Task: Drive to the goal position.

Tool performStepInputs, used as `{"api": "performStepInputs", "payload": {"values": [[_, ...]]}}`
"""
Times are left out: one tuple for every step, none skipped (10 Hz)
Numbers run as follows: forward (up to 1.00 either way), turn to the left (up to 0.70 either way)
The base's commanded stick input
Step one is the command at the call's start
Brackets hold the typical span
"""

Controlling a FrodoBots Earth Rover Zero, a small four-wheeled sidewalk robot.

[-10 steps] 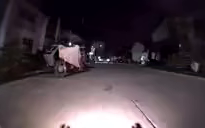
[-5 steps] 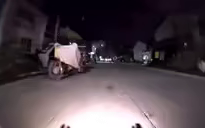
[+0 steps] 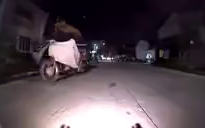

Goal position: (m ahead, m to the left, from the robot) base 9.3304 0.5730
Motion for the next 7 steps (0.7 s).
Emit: {"api": "performStepInputs", "payload": {"values": [[0.85, 0.0], [0.85, 0.0], [0.85, 0.0], [0.85, 0.0], [0.85, 0.0], [0.85, 0.0], [0.85, 0.0]]}}
